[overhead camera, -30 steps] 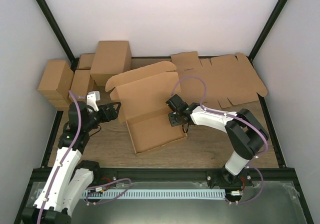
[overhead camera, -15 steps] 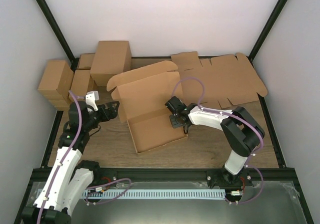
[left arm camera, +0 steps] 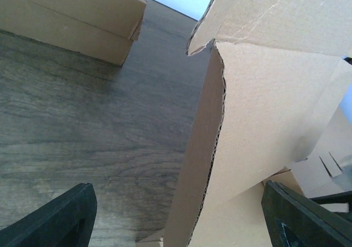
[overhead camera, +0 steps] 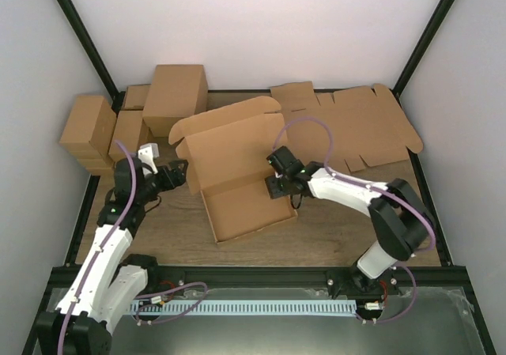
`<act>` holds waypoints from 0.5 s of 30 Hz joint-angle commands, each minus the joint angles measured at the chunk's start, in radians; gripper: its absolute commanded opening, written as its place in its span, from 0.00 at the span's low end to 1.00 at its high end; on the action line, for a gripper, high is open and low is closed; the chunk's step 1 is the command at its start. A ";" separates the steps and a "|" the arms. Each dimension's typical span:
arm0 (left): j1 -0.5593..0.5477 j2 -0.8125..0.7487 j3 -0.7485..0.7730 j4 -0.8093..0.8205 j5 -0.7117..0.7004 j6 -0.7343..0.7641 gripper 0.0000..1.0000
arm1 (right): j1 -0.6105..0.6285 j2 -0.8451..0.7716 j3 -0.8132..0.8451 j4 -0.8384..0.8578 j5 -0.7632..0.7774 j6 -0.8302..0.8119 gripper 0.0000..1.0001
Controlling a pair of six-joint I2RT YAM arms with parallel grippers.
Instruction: Fold the paper box
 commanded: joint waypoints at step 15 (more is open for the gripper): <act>-0.010 0.197 0.142 0.053 -0.012 0.040 0.77 | -0.398 -0.134 0.276 0.109 -0.605 -0.251 0.86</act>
